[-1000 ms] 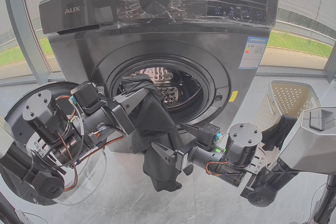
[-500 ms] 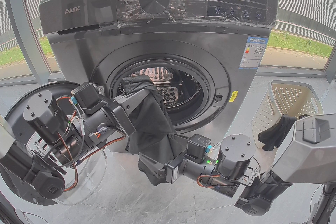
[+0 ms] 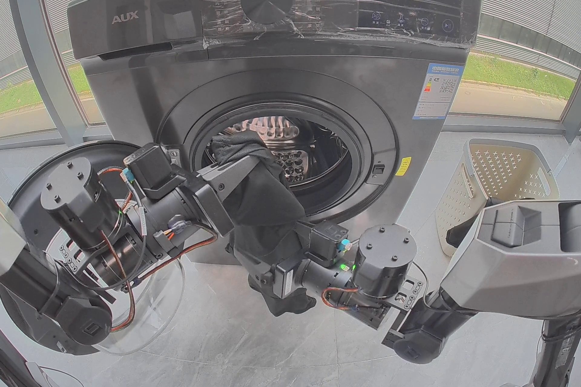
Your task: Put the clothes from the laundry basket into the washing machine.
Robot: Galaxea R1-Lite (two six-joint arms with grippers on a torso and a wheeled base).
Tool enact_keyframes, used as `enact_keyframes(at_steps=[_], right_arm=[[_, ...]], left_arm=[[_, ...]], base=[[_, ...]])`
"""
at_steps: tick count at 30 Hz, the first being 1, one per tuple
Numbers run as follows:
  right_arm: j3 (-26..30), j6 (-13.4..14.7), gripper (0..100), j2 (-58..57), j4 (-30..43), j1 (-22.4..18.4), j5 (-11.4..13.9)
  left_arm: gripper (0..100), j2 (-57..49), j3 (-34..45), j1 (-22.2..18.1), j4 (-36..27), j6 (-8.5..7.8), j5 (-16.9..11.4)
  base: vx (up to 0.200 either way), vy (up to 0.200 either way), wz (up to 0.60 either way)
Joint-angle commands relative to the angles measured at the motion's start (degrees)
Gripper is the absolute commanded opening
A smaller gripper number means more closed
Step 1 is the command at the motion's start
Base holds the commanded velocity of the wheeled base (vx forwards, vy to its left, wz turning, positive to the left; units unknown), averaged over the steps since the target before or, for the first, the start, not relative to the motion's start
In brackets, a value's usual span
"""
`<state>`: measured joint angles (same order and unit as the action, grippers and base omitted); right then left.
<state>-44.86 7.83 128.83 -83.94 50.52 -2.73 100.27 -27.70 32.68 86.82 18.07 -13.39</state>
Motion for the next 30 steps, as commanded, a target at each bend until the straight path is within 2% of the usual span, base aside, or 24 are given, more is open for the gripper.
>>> enact_keyframes(at_steps=[1,3,4,6,17,23,24,26,30], right_arm=[[-5.15,0.00,100,3.09,0.27,-1.83,-0.70],[-5.94,0.00,100,3.36,0.18,-1.91,-1.66],[-6.03,0.00,0,3.45,0.18,-1.83,-2.10],[-6.20,0.08,0,3.45,0.01,-1.74,-3.16],[-5.32,0.79,0,1.86,-0.52,-0.16,-3.69],[-3.21,1.40,0,-0.25,-0.78,0.20,-3.86],[-2.60,1.58,0,-0.86,-0.78,0.11,-4.04],[-2.25,1.67,0,-1.30,-0.78,0.11,-4.12],[-0.84,2.90,0,-4.55,0.18,-1.65,-6.59]], left_arm=[[0,0.10,0.10,0.19,0.01,-0.05,-0.06],[0,0.10,0.19,0.45,0.01,0.04,0.03],[0,0.19,0.28,0.45,0.01,0.04,-0.06],[0,0.19,0.45,0.63,0.01,0.04,-0.06],[0,1.69,0.71,0.28,0.01,-0.14,-0.06],[0,3.09,0.80,-0.34,0.01,-2.07,-0.06],[100,3.27,0.80,-0.52,0.01,-2.07,-0.06],[100,3.36,0.80,-0.78,0.01,-1.89,-0.06],[100,5.46,0.80,-2.45,0.01,-1.98,0.29]], base=[[0.000,0.000,0.00],[0.000,0.000,0.00],[0.000,0.000,0.00],[0.000,0.000,0.00],[0.000,0.000,0.00],[0.000,0.000,0.00],[0.000,0.000,0.00],[0.000,0.000,0.00],[0.000,0.000,0.00]])
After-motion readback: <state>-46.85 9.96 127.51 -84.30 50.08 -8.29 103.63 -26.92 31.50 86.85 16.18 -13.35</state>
